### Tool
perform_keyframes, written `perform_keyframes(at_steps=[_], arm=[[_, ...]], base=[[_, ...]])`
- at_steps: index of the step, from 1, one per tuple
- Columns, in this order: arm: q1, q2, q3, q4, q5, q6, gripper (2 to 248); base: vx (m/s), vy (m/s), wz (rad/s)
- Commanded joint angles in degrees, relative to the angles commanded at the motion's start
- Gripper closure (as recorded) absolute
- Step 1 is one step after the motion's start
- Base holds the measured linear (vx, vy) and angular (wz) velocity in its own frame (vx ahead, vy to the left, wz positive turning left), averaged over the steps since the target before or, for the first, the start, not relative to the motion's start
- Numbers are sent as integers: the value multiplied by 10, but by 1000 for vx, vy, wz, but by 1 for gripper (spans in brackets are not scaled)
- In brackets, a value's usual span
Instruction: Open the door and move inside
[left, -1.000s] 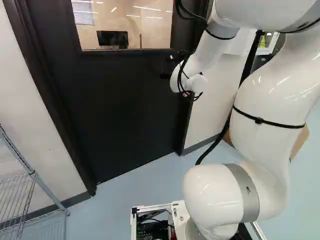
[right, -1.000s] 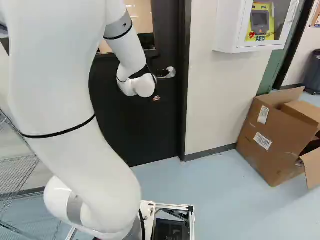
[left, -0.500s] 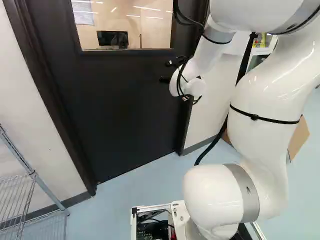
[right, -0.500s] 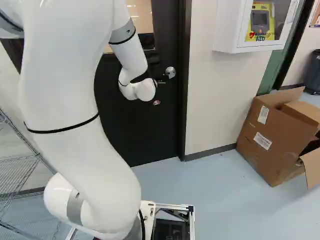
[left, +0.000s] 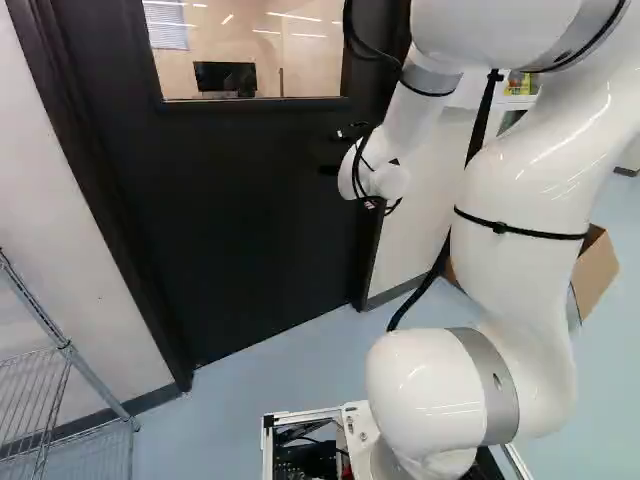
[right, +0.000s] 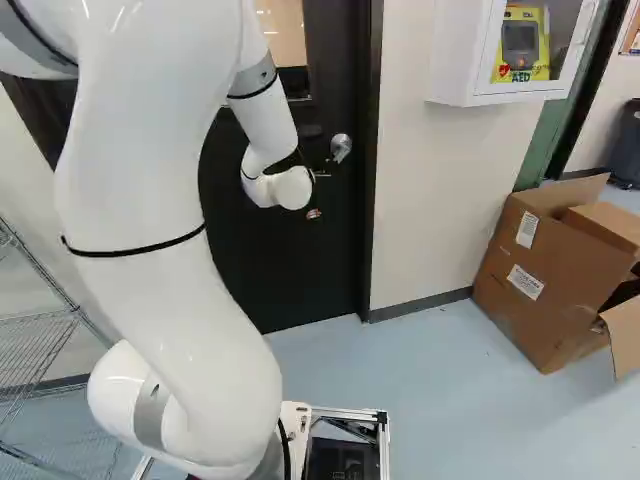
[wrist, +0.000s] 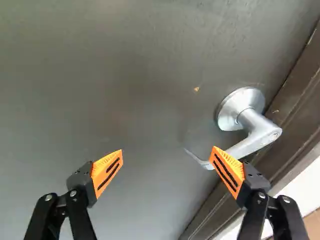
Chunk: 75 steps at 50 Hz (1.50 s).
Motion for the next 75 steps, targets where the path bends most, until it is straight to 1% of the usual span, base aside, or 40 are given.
perform_keyframes(at_steps=[33,43,57,75], arm=[[0,-40,1,0,0,0,3],[0,-45,5,0,0,0,3],[-1,-30,10,0,0,0,3],[-2,15,36,0,0,0,3]], base=[[0,0,0],[0,0,0],[0,0,0],[0,0,0]])
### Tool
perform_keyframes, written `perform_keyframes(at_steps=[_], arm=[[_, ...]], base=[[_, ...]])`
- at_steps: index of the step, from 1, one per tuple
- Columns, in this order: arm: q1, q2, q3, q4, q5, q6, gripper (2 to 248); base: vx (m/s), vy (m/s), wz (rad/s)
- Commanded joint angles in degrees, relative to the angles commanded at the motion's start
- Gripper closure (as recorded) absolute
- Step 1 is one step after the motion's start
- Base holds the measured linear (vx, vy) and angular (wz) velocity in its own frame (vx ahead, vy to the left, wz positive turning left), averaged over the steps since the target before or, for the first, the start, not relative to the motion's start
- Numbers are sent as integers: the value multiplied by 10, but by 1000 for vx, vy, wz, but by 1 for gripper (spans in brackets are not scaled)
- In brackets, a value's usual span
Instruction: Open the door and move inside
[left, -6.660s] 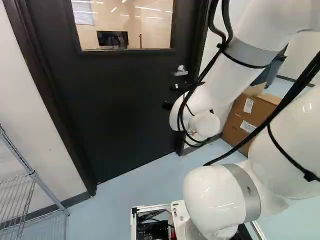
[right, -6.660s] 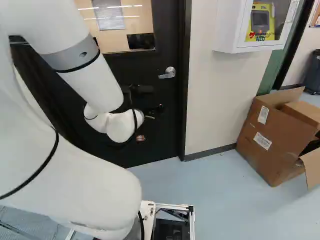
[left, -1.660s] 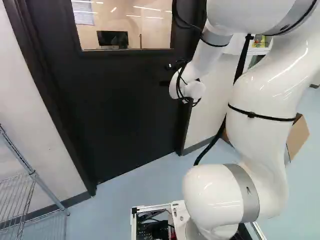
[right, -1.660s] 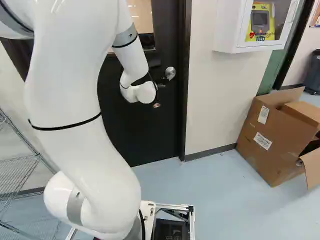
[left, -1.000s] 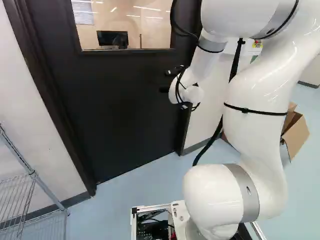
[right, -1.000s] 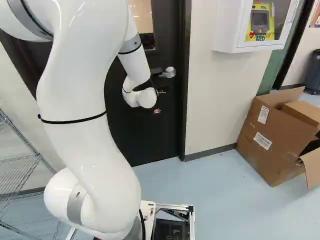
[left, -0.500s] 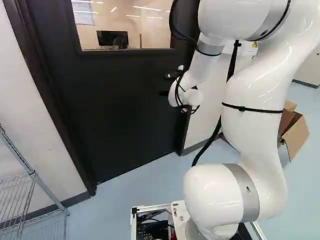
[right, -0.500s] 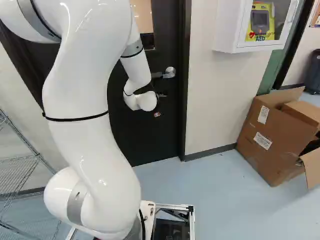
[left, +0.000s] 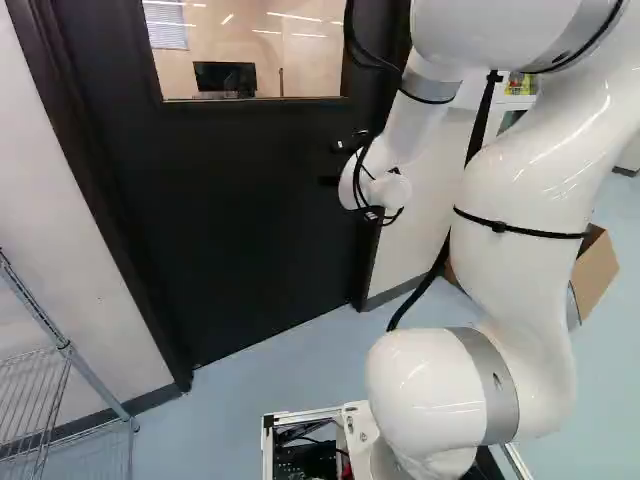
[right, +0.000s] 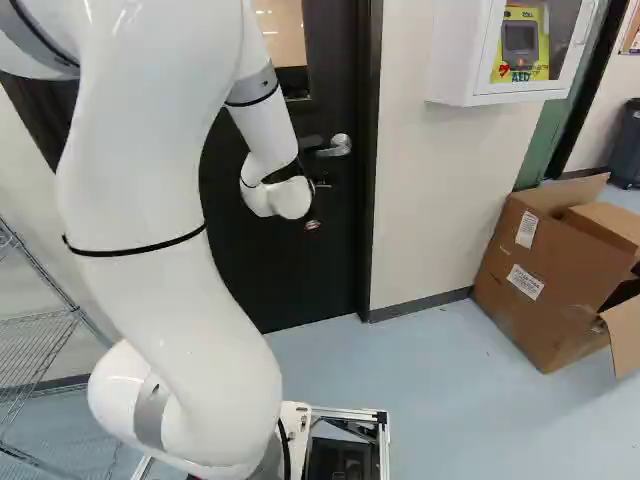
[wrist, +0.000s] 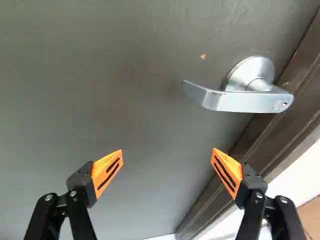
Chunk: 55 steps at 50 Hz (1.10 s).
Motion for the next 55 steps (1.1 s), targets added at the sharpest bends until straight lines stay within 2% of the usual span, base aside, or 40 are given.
perform_keyframes(at_steps=[16,55], arm=[[-1,34,16,0,0,0,3],[-1,79,10,0,0,0,3]], base=[[0,0,0],[0,0,0]])
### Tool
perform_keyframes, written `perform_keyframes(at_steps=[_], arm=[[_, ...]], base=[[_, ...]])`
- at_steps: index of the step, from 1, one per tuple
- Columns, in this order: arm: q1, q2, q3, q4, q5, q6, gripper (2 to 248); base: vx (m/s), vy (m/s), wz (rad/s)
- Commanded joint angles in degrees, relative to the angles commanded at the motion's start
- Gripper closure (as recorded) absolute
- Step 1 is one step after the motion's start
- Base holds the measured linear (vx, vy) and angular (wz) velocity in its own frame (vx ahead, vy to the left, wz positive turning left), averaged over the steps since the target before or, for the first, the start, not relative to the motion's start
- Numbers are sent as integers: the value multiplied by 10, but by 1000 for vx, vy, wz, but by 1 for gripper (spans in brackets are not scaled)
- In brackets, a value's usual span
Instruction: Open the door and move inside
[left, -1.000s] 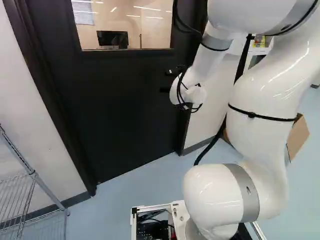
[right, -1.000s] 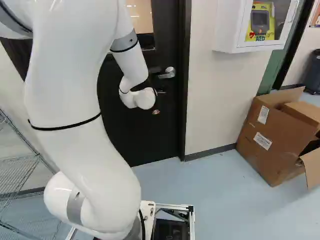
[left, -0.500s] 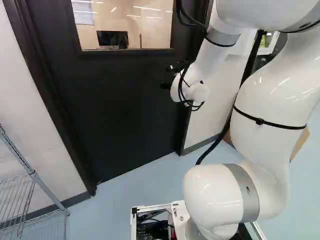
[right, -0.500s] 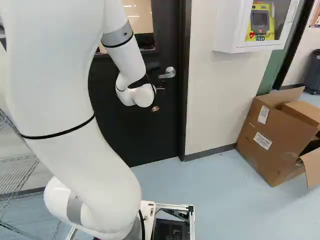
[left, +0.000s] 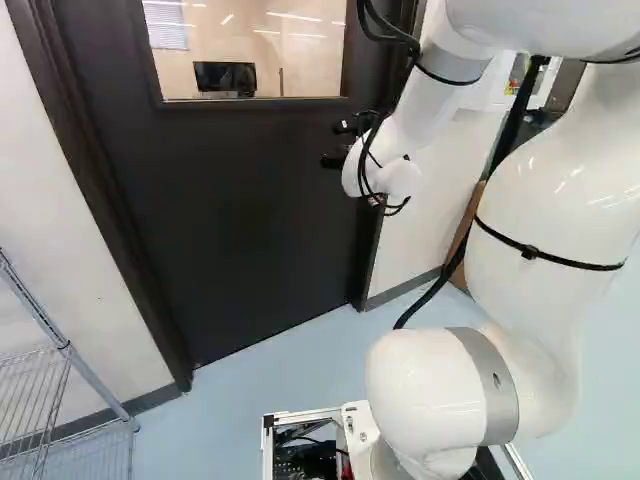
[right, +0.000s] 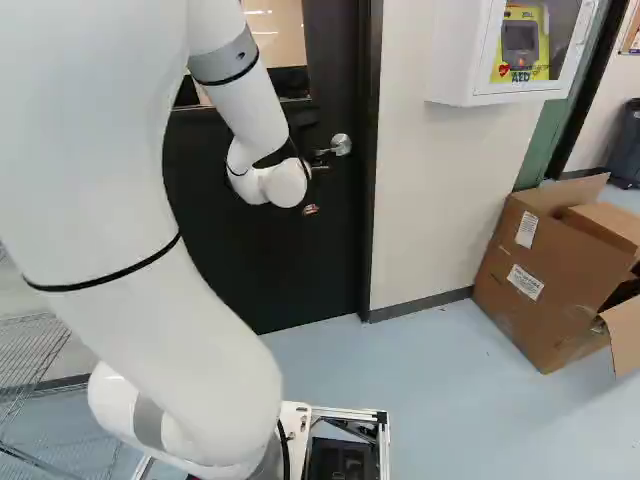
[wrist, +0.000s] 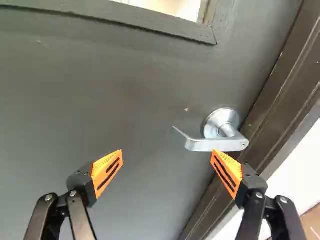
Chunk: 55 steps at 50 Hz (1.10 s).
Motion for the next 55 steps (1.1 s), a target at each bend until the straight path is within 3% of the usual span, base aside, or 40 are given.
perform_keyframes(at_steps=[20,55], arm=[[0,7,-19,0,0,0,3],[-4,-23,-61,0,0,0,3]], base=[[0,0,0],[0,0,0]])
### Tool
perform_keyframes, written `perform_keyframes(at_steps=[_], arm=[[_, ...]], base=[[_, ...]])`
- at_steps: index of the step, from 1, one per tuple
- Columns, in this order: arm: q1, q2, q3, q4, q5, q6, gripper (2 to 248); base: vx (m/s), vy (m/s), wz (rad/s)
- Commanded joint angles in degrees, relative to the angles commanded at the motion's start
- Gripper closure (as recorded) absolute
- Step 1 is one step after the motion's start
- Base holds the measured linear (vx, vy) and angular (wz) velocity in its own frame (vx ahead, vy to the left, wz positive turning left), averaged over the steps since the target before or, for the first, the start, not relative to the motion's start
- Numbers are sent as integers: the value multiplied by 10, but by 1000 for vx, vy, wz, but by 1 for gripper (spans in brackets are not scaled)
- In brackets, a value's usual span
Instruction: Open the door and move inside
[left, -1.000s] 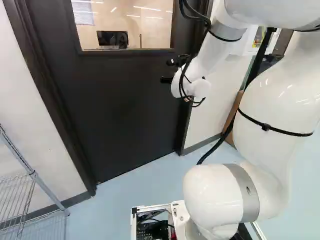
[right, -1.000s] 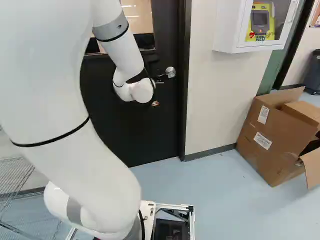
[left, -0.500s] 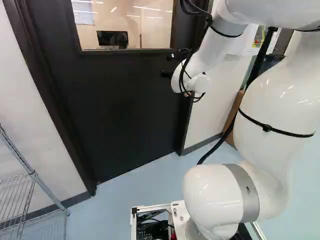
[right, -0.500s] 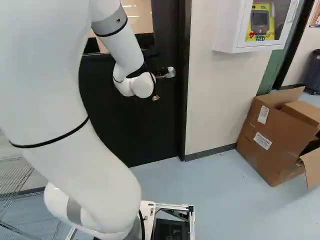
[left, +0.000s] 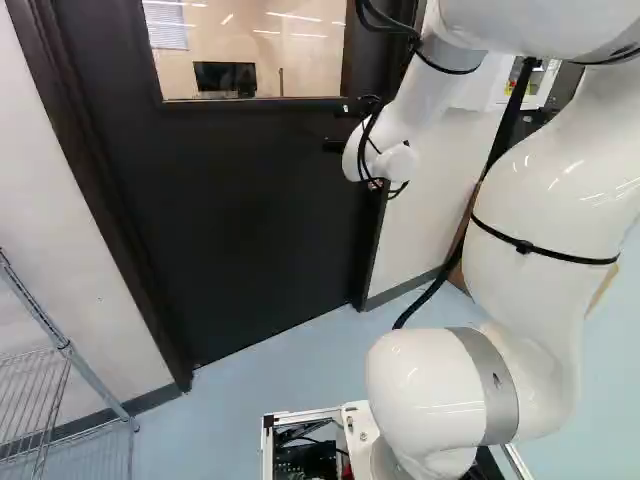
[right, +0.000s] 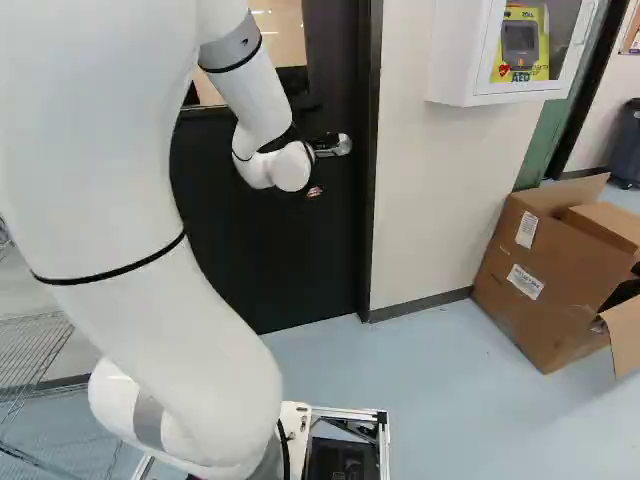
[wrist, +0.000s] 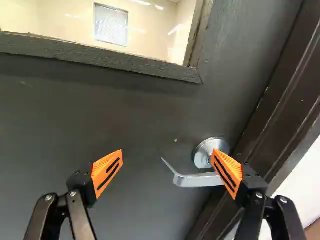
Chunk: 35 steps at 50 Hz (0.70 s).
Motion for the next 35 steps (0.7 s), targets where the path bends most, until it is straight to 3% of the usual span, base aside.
perform_keyframes(at_steps=[35], arm=[[1,-34,-17,0,0,0,3]], base=[[0,0,0]])
